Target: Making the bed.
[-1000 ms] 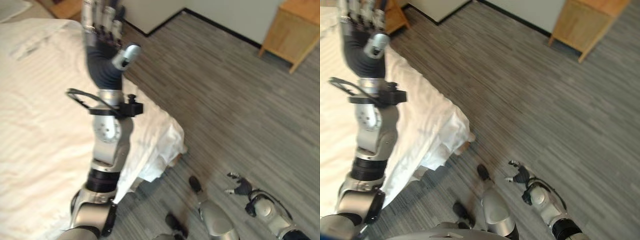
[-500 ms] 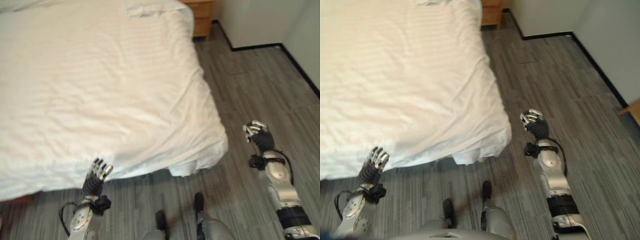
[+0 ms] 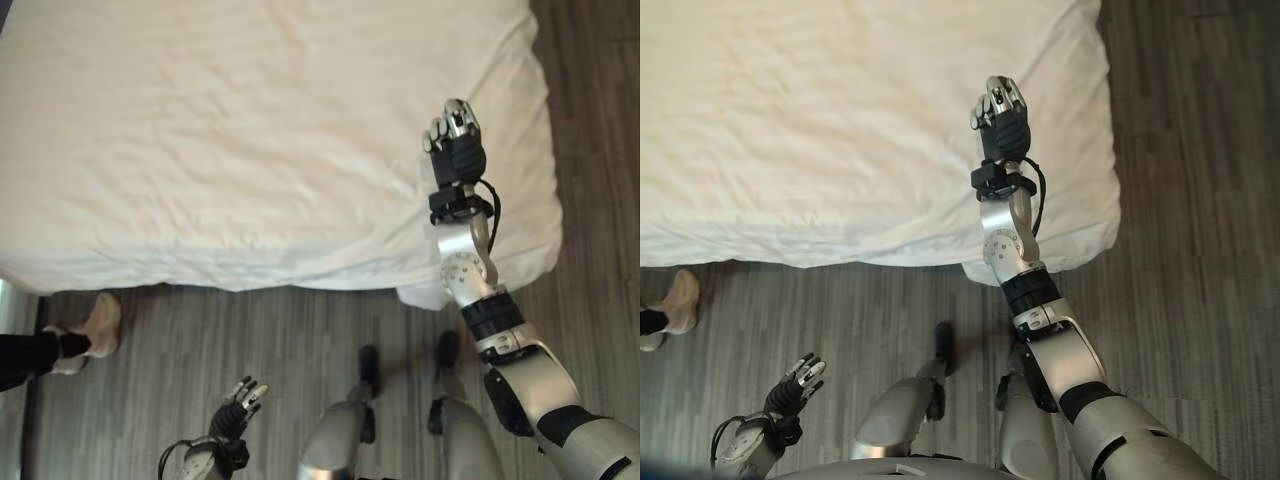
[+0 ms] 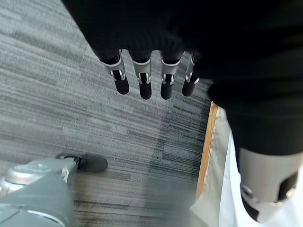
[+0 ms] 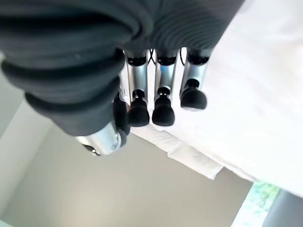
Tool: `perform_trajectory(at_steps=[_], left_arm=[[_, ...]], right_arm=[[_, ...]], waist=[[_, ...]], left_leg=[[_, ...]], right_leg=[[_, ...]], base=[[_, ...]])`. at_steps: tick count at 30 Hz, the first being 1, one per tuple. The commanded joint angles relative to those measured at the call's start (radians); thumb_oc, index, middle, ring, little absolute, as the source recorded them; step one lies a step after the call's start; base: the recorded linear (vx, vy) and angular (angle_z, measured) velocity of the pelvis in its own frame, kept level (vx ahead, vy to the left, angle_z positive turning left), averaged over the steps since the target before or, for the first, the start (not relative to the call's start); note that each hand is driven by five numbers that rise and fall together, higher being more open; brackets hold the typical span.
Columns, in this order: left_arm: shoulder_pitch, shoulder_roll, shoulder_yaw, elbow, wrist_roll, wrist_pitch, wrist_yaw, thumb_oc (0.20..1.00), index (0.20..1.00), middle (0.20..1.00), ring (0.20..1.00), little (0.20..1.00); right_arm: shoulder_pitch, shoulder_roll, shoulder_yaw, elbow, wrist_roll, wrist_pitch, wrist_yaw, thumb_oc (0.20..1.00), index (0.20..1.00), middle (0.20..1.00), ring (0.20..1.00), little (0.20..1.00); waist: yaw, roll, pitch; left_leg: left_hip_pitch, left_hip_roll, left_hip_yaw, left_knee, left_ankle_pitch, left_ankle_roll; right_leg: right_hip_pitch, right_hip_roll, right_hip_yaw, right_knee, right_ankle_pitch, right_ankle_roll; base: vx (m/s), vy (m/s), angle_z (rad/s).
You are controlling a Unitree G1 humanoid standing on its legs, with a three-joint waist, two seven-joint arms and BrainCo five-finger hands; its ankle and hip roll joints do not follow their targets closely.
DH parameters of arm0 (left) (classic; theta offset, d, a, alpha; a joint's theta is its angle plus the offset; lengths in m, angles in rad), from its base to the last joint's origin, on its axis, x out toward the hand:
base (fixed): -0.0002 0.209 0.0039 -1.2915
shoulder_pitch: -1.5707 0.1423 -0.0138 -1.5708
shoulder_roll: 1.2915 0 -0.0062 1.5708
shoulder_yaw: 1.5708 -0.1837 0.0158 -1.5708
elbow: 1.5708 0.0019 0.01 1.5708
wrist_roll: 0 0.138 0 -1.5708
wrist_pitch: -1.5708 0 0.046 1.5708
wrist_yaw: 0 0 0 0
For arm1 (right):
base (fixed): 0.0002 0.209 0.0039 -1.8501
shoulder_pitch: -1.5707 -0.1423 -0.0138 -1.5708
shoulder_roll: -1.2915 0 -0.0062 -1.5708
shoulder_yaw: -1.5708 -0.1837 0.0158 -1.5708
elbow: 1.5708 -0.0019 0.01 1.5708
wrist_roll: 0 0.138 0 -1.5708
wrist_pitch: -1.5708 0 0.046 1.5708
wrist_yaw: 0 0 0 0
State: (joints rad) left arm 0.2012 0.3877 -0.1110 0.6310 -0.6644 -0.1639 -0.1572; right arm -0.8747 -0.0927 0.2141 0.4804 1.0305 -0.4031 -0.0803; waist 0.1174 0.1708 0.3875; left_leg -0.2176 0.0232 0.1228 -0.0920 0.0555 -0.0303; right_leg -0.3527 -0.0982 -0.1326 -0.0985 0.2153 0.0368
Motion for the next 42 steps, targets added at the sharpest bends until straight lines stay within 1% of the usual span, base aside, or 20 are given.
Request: perform_trajectory(at_steps=[1,7,10,12,13,16,19,20,21,22,25,26,27,29,30,31,32,35,38,42], left_arm=[[-0.042,0.088,-0.021,-0.019,-0.060,-0.043,-0.006,1.000,1.000,1.000,1.000,1.000],[-0.053,0.065,-0.005,-0.064,-0.076,-0.059,-0.013,1.000,1.000,1.000,1.000,1.000],[-0.068,0.013,0.002,-0.039,-0.051,-0.070,-0.009,1.000,1.000,1.000,1.000,1.000],[-0.073,-0.009,0.010,-0.018,-0.033,-0.072,-0.009,1.000,1.000,1.000,1.000,1.000],[-0.218,-0.048,-0.008,0.058,-0.001,-0.056,0.074,1.000,1.000,1.000,1.000,1.000],[-0.325,-0.083,0.013,0.152,-0.007,-0.071,0.087,1.000,1.000,1.000,1.000,1.000],[-0.335,-0.103,0.029,0.168,-0.034,-0.072,0.102,1.000,1.000,1.000,1.000,1.000],[-0.323,-0.108,0.049,0.173,-0.037,-0.062,0.105,1.000,1.000,1.000,1.000,1.000],[-0.322,-0.108,0.049,0.173,-0.037,-0.062,0.105,1.000,1.000,1.000,1.000,1.000],[-0.307,-0.108,0.057,0.174,-0.034,-0.057,0.103,1.000,1.000,1.000,1.000,1.000],[-0.263,-0.126,0.064,0.184,0.009,-0.031,0.102,1.000,1.000,1.000,1.000,1.000],[-0.262,-0.126,0.064,0.184,0.009,-0.031,0.102,1.000,1.000,1.000,1.000,1.000],[-0.246,-0.135,0.066,0.198,0.026,-0.012,0.101,1.000,1.000,1.000,1.000,1.000],[-0.244,-0.142,0.062,0.214,0.028,-0.004,0.101,1.000,1.000,1.000,1.000,1.000],[-0.248,-0.153,0.056,0.234,0.025,0.003,0.104,1.000,1.000,1.000,1.000,1.000],[-0.233,-0.168,0.040,0.246,0.022,0.021,0.088,1.000,1.000,1.000,1.000,1.000],[-0.215,-0.168,0.037,0.238,0.013,0.027,0.075,1.000,1.000,1.000,1.000,1.000],[-0.149,-0.163,0.037,0.240,0.013,0.058,0.035,1.000,1.000,1.000,1.000,1.000],[-0.096,-0.175,0.071,0.447,0.216,0.072,0.050,1.000,1.000,1.000,1.000,1.000],[-0.087,-0.170,0.074,0.477,0.299,0.035,0.080,1.000,1.000,1.000,1.000,1.000]], right_arm=[[-0.037,0.039,0.007,-0.029,0.001,-0.084,0.003,0.200,0.200,0.200,0.200,0.200],[0.092,0.037,-0.036,0.085,-0.023,-0.031,-0.008,0.200,0.200,0.200,0.200,0.200],[0.217,-0.026,-0.110,0.162,-0.060,0.020,-0.011,0.200,0.200,0.200,0.200,0.200],[0.299,-0.077,-0.171,0.174,-0.070,0.033,-0.006,0.200,0.200,0.200,0.200,0.200],[0.341,-0.050,-0.156,0.148,-0.087,0.036,-0.009,0.200,0.200,0.200,0.200,0.200],[0.427,-0.100,-0.215,0.204,-0.120,0.040,-0.017,0.200,0.200,0.200,0.200,0.200],[0.536,-0.160,-0.279,0.208,-0.181,0.064,-0.027,0.200,0.200,0.200,0.200,0.200],[0.617,-0.190,-0.296,0.181,-0.259,0.082,-0.035,0.200,0.200,0.200,0.200,0.200],[0.618,-0.189,-0.295,0.180,-0.260,0.083,-0.035,0.200,0.200,0.200,0.200,0.200],[0.655,-0.194,-0.293,0.167,-0.294,0.098,-0.026,1.000,1.000,1.000,1.000,1.000],[0.791,-0.210,-0.202,0.039,-0.513,0.145,0.005,1.000,1.000,1.000,1.000,1.000],[0.791,-0.209,-0.201,0.038,-0.513,0.145,0.004,1.000,1.000,1.000,1.000,1.000],[0.836,-0.214,-0.144,-0.028,-0.609,0.161,0.027,1.000,1.000,1.000,1.000,1.000],[0.853,-0.204,-0.112,-0.052,-0.636,0.168,0.037,1.000,1.000,1.000,1.000,1.000],[0.865,-0.201,-0.072,-0.074,-0.666,0.176,0.045,1.000,1.000,1.000,1.000,1.000],[0.862,-0.210,-0.013,-0.110,-0.729,0.183,0.052,1.000,1.000,1.000,1.000,1.000],[0.850,-0.225,0.008,-0.120,-0.773,0.188,0.051,1.000,1.000,1.000,1.000,1.000],[0.846,-0.249,0.030,-0.153,-0.833,0.197,0.064,1.000,1.000,1.000,1.000,1.000],[0.790,-0.271,0.064,-0.139,-0.914,0.203,0.063,1.000,1.000,1.000,1.000,1.000],[0.786,-0.285,0.046,-0.195,-0.905,0.208,0.058,1.000,1.000,1.000,1.000,1.000]], waist=[[-0.013,0.026,-0.013],[-0.050,0.108,-0.023],[-0.099,0.103,-0.039],[-0.127,0.089,-0.051],[-0.175,0.060,-0.056],[-0.221,0.012,-0.083],[-0.267,-0.044,-0.117],[-0.297,-0.087,-0.143],[-0.296,-0.089,-0.143],[-0.305,-0.110,-0.154],[-0.342,-0.194,-0.177],[-0.342,-0.196,-0.179],[-0.357,-0.241,-0.184],[-0.361,-0.259,-0.184],[-0.365,-0.273,-0.178],[-0.349,-0.273,-0.186],[-0.337,-0.279,-0.194],[-0.322,-0.288,-0.221],[-0.261,-0.277,-0.271],[-0.238,-0.273,-0.307]], left_leg=[[-0.108,-0.006,-0.027,0.005,0.061,-0.019],[-0.169,-0.037,0.002,0.005,0.056,-0.013],[-0.146,-0.047,0.028,0.005,0.033,0.003],[-0.124,-0.051,0.031,0.005,0.021,0.010],[-0.110,-0.049,0.046,0.005,0.010,0.009],[-0.056,-0.047,0.064,0.005,-0.010,0.017],[0.006,-0.043,0.088,0.005,-0.033,0.023],[0.053,-0.038,0.106,0.005,-0.049,0.028],[0.052,-0.038,0.108,0.005,-0.045,0.028],[0.077,-0.039,0.116,0.005,-0.052,0.030],[0.151,-0.024,0.162,0.005,-0.068,0.031],[0.148,-0.025,0.164,0.005,-0.065,0.030],[0.173,-0.008,0.188,0.005,-0.066,0.023],[0.178,0.003,0.202,0.005,-0.059,0.019],[0.191,0.025,0.219,0.005,-0.053,0.014],[0.214,0.074,0.264,0.005,-0.058,-0.001],[0.217,0.093,0.291,0.005,-0.045,-0.006],[0.224,0.125,0.347,0.005,-0.028,-0.014],[0.238,0.194,0.506,0.008,0.012,-0.033],[0.257,0.262,0.586,0.014,0.060,-0.074]], right_leg=[[-0.009,-0.074,0.069,0.011,-0.031,0.089],[-0.095,-0.098,0.106,0.011,-0.018,0.102],[-0.097,-0.103,0.130,0.011,-0.023,0.111],[-0.086,-0.102,0.138,0.011,-0.025,0.113],[-0.083,-0.098,0.147,0.011,-0.025,0.118],[-0.053,-0.095,0.157,0.011,-0.023,0.123],[-0.010,-0.083,0.170,0.011,-0.029,0.128],[0.026,-0.073,0.181,0.011,-0.035,0.134],[0.024,-0.074,0.183,0.011,-0.031,0.134],[0.043,-0.070,0.186,0.011,-0.029,0.134],[0.092,-0.051,0.191,0.011,-0.003,0.149],[0.088,-0.052,0.194,0.011,-0.001,0.149],[0.106,-0.045,0.192,0.014,0.031,0.161],[0.103,-0.043,0.187,0.021,0.045,0.162],[0.109,-0.039,0.153,0.045,0.037,0.157],[0.143,-0.058,0.022,0.114,-0.055,0.133],[0.169,-0.074,-0.039,0.149,-0.085,0.123],[0.218,-0.106,-0.097,0.197,-0.111,0.110],[0.309,-0.207,-0.280,0.216,-0.086,0.115],[0.347,-0.161,-0.238,0.124,-0.136,0.113]], base=[[-0.08,0.094,0.05],[-0.08,0.095,0.00],[0.00,0.097,-0.18],[0.05,0.029,-0.23],[0.07,0.029,-0.12],[0.10,-0.002,-0.24],[0.12,0.013,-0.32],[0.10,0.012,-0.35],[0.10,0.013,-0.56],[0.02,0.016,-0.70],[0.03,-0.018,-0.48],[-0.04,-0.090,-0.47],[-0.04,-0.068,-0.55],[-0.10,-0.086,-0.42],[-0.17,-0.092,-0.23],[-0.20,-0.113,-0.55],[-0.14,-0.075,-1.00],[-0.13,-0.139,-1.29],[-0.15,-0.149,-1.68],[-0.02,-0.373,-1.62]])
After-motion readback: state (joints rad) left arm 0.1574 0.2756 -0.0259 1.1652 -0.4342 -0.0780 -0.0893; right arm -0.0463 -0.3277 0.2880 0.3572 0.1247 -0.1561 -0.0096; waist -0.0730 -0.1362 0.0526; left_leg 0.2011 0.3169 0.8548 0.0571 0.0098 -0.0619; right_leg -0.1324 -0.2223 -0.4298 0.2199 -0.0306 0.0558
